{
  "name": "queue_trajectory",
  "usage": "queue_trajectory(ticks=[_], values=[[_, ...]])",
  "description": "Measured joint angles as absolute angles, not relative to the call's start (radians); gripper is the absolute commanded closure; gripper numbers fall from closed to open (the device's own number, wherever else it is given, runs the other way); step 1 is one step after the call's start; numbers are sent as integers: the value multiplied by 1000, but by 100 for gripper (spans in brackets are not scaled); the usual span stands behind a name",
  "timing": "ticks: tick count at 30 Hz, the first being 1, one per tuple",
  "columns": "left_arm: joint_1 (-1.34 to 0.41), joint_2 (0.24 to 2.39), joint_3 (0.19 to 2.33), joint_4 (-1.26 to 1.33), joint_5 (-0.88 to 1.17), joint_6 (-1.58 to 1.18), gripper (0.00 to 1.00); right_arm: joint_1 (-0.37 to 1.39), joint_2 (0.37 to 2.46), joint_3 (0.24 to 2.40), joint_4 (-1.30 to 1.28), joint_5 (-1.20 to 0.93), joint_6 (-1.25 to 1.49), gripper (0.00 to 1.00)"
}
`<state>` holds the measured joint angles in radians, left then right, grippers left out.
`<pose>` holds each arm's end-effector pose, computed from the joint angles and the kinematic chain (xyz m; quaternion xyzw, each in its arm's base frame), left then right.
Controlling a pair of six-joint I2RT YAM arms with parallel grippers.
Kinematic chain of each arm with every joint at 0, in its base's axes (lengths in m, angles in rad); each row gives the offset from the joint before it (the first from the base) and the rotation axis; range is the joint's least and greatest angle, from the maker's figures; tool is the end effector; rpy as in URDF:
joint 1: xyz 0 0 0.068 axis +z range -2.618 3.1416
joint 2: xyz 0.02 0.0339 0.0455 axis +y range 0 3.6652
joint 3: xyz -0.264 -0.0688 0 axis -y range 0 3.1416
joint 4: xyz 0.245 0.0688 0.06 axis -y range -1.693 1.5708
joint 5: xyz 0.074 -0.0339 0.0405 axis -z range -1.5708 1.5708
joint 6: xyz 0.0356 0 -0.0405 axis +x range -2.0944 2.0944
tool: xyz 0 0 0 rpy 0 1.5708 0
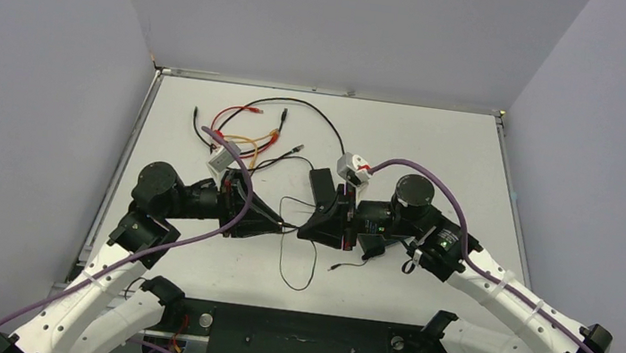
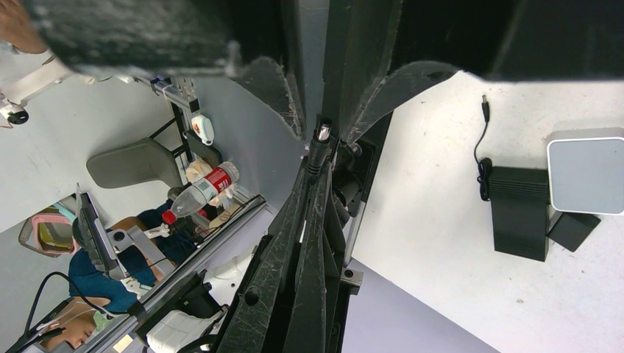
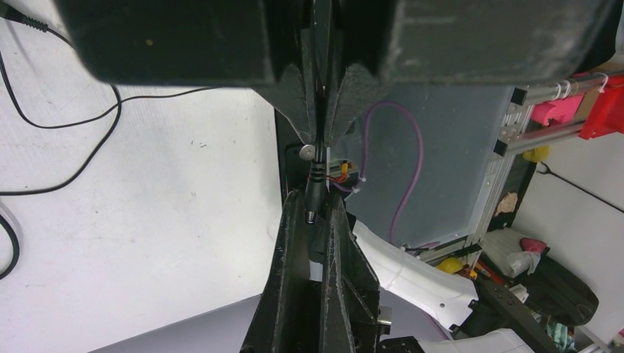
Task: Insert the plug into the switch port
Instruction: Pick up the power from the center of the board.
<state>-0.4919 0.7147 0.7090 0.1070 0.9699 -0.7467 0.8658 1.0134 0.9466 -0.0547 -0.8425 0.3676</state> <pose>0.1268 -0.1013 0.3546 0.2677 0.6322 -0.6355 0.3531 0.1261 0.1892 0.3692 -0.4311 0.5954 0.5996 0.3164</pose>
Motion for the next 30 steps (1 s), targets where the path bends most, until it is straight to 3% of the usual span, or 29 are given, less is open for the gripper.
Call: queue_trajectory(ticks=[5,8,12,18,30], values=[[-492,716,709,98,974,-737,100,866,1013,947,-67,-833,358,100],[-492,717,709,93,977,-731,100,866,1013,948,-83,-826,350,99],[-496,720,709,85,978,-727,100,869,1014,959,-117,-819,330,76],[-496,725,709,83,978,-722,100,873,1014,1001,-197,-801,271,56],[-496,735,709,46,978,-705,100,892,1074,1166,-399,-772,45,54]])
